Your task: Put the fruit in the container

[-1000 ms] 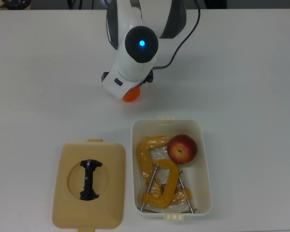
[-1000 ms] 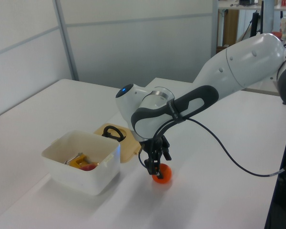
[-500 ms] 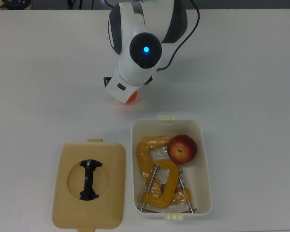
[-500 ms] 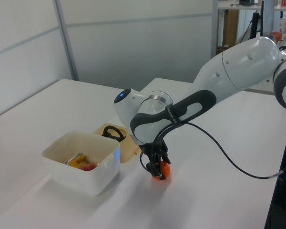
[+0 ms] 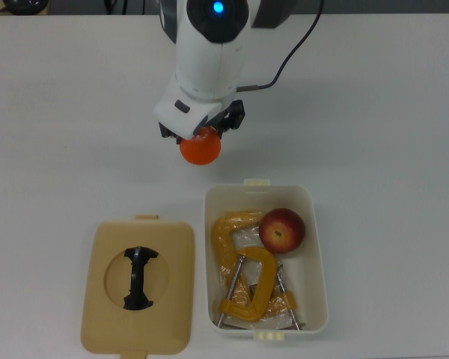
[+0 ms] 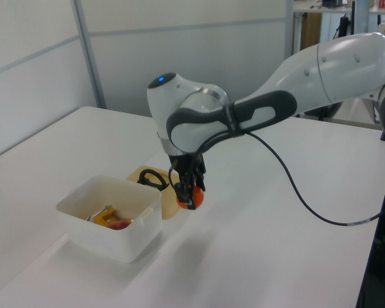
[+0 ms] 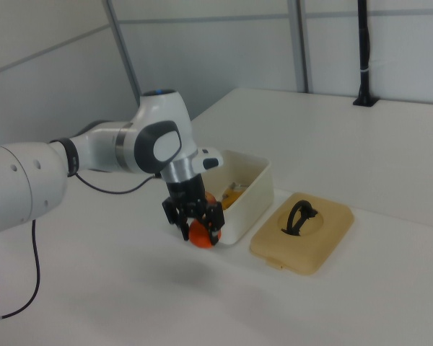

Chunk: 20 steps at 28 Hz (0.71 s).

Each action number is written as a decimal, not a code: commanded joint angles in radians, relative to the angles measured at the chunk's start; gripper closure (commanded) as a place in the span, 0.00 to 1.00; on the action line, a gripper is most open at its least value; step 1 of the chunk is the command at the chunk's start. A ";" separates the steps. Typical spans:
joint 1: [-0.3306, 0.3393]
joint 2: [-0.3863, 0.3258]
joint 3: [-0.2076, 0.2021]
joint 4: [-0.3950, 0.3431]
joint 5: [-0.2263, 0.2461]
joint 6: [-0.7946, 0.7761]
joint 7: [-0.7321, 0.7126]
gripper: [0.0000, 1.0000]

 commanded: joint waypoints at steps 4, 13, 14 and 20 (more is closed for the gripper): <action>0.010 0.002 -0.010 0.027 0.071 0.303 0.043 1.00; 0.030 0.045 -0.005 0.026 0.063 0.515 0.114 0.89; 0.038 0.049 -0.005 0.026 0.062 0.526 0.124 0.49; 0.053 0.055 -0.005 0.026 0.062 0.525 0.177 0.00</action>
